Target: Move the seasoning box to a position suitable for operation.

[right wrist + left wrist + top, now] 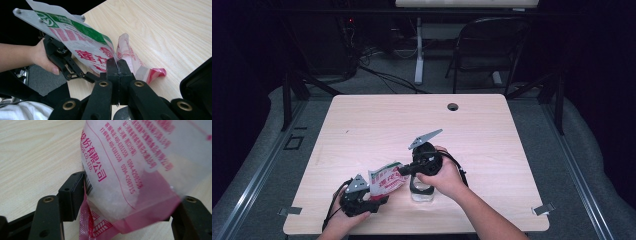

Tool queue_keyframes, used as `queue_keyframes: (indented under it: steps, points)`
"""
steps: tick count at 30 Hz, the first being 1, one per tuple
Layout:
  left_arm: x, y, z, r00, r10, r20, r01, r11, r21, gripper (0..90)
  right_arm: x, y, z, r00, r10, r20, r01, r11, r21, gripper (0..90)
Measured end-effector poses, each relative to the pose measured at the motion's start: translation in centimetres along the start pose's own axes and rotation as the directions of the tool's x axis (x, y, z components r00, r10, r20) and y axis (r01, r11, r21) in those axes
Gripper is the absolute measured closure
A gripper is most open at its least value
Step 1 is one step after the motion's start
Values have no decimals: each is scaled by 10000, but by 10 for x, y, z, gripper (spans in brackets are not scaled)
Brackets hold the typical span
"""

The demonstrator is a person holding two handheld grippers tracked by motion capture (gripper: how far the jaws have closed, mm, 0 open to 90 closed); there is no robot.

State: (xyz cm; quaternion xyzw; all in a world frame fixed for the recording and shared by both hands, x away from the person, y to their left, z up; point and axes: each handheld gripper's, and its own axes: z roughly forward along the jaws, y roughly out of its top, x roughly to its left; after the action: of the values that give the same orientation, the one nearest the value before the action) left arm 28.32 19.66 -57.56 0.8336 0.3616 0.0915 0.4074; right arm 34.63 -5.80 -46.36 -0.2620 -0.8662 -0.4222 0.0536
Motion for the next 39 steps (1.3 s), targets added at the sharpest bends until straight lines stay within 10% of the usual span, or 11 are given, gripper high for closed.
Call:
queue_keyframes:
  steps: [39]
  points:
    - [-2, -1, 16, 9957, 555, -748, -540, 9983, 229, 539, -2, -7, 0, 9995, 196, -263, -200, 9997, -160, 900]
